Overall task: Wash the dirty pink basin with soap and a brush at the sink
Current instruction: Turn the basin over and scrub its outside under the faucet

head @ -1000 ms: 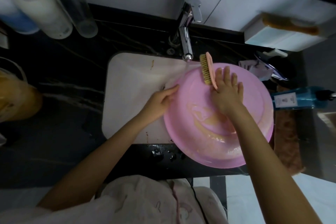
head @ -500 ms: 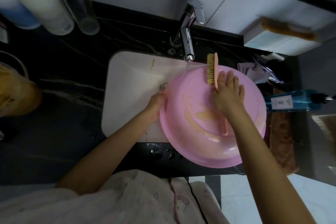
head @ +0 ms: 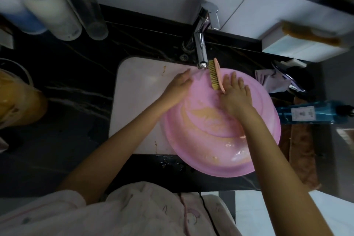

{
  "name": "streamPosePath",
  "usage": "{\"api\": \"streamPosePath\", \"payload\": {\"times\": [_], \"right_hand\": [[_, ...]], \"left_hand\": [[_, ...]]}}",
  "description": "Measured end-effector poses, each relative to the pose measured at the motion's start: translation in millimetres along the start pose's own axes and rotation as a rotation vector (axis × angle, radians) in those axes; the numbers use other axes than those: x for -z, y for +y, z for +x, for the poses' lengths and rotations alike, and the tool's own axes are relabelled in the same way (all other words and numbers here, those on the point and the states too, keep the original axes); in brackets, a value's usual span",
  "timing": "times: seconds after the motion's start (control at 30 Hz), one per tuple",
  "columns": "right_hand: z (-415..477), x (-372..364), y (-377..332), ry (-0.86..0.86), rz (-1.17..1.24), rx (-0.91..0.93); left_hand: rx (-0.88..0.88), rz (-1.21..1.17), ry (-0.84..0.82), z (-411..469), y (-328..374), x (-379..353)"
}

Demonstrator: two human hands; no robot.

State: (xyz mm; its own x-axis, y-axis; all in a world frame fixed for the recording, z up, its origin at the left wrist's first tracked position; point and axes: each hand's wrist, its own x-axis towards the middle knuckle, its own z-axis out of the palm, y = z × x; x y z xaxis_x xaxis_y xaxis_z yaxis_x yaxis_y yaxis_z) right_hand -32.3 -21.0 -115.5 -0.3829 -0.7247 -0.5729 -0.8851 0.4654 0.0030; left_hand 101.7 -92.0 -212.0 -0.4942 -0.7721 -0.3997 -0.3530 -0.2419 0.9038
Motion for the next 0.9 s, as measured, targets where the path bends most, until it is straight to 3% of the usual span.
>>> {"api": "streamPosePath", "payload": {"times": [0.07,0.13,0.27,0.33,0.43,0.5,0.53,0.67,0.77,0.9], "right_hand": [[0.0,-0.7,1.5,0.003,0.010,0.006],[-1.0,-1.9,4.5,0.012,0.022,0.016],[-4.6,-3.5,10.6,0.020,0.045,0.016],[-7.3,-5.5,11.8,0.028,0.052,0.015],[-5.1,-5.4,10.3,0.046,0.042,0.018],[-3.4,-5.6,8.8,0.046,0.027,0.016],[-3.1,-5.9,8.0,0.043,0.021,0.016],[-3.9,-5.4,7.8,0.053,0.021,0.025],[-8.3,-7.6,13.7,0.056,0.059,0.039],[-11.0,-10.7,18.9,0.085,0.095,0.050]], "left_hand": [[-0.190,0.305,-0.073,3.5,17.4,-14.4],[-0.136,0.443,-0.048,17.9,25.1,-22.5],[0.139,-0.027,-0.182,31.7,20.1,-3.3],[0.227,-0.088,-0.099,8.8,10.9,-3.7],[0.045,0.206,0.124,-24.4,13.3,-15.7],[-0.178,0.459,0.082,-13.5,23.3,-23.7],[-0.175,0.478,0.041,0.0,28.4,-24.6],[0.037,0.126,-0.152,29.6,26.5,-10.3],[0.190,-0.059,-0.083,2.5,9.0,-3.8],[-0.046,0.108,0.002,-5.9,9.9,-12.2]]}}
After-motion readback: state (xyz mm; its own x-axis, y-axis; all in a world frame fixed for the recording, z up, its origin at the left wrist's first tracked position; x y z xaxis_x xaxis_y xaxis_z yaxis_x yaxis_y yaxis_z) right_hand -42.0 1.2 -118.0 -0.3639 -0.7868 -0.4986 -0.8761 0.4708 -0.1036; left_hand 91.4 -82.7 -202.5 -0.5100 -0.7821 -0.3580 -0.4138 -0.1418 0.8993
